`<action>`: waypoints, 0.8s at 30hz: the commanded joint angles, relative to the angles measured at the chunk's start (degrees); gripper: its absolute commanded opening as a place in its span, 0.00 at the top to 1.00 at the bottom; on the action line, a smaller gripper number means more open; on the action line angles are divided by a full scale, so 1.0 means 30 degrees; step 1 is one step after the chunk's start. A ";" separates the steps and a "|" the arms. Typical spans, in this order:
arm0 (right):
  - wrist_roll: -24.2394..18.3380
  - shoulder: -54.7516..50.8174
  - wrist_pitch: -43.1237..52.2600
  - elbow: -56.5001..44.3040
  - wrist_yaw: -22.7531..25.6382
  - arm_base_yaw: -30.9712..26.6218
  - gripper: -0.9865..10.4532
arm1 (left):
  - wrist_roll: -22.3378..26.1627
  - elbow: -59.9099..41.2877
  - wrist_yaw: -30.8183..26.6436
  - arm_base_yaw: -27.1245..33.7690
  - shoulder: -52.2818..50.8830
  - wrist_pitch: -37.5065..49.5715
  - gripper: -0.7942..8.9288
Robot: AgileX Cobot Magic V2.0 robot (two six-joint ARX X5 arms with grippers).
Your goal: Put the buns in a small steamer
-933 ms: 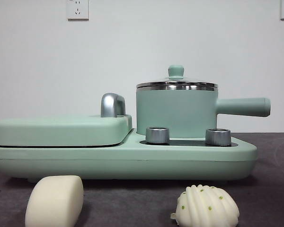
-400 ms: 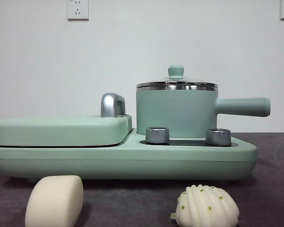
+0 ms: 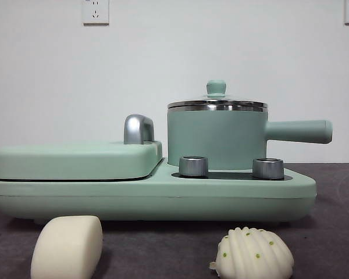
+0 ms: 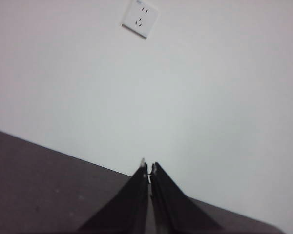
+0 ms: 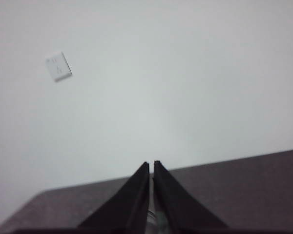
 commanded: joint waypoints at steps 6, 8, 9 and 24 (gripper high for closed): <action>-0.3220 0.3504 -0.1559 0.3279 -0.0911 -0.0007 0.90 | 0.2339 0.3009 0.1931 -0.0007 0.3453 -0.0976 0.91; -0.3752 0.4291 -0.1756 0.3905 -0.1195 0.0000 0.90 | 0.2681 0.3606 0.2565 -0.0015 0.4401 -0.1231 0.91; -0.3956 0.4597 -0.1792 0.4116 -0.1355 -0.0007 0.90 | 0.2951 0.3898 0.2871 -0.0036 0.4889 -0.1333 0.91; -0.9493 0.7293 -0.4095 0.4991 -0.2681 0.1916 0.90 | 0.9304 0.7949 0.4568 -0.2069 1.1169 -0.5632 0.91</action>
